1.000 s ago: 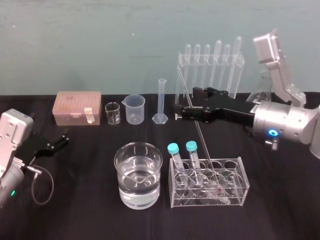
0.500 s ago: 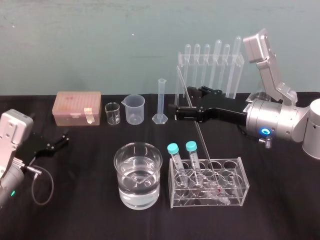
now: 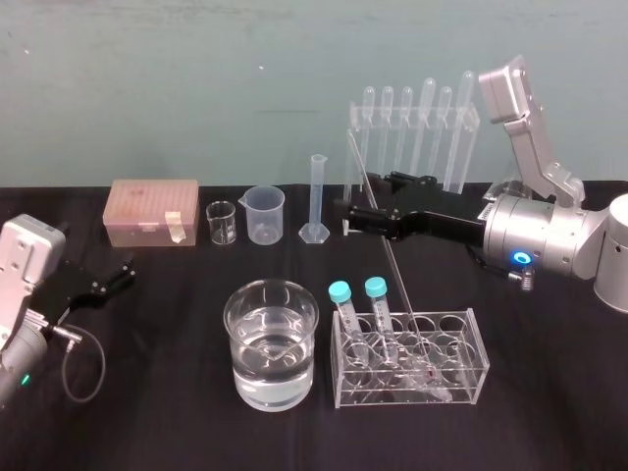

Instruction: Hold the thermometer with one hand and immerse one end into the beaker, then reinsert it into the test tube rack.

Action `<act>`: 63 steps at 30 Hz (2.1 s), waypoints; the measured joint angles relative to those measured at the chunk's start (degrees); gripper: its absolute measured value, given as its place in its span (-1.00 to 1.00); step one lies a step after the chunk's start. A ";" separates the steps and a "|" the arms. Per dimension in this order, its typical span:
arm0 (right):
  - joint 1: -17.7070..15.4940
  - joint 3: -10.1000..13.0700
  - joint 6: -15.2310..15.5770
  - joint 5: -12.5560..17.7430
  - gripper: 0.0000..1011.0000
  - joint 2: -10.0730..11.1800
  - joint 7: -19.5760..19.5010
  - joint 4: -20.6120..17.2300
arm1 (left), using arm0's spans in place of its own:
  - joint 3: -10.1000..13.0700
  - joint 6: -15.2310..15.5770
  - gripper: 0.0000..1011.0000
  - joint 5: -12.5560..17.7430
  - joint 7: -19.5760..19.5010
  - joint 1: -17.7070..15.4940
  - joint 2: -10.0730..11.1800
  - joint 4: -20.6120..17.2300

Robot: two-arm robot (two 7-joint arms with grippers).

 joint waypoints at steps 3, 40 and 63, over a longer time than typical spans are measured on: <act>-0.01 0.02 0.00 0.02 0.36 0.00 0.00 -0.02 | 0.00 0.00 0.99 0.00 0.00 0.00 0.00 0.00; -2.83 2.26 -5.73 1.77 -0.90 -0.41 0.13 -1.47 | 0.00 0.00 0.99 0.00 0.00 0.00 0.00 0.00; -12.95 10.87 -20.36 5.10 -0.90 1.37 3.09 -7.68 | 0.00 0.00 0.99 0.00 0.00 0.00 0.00 0.00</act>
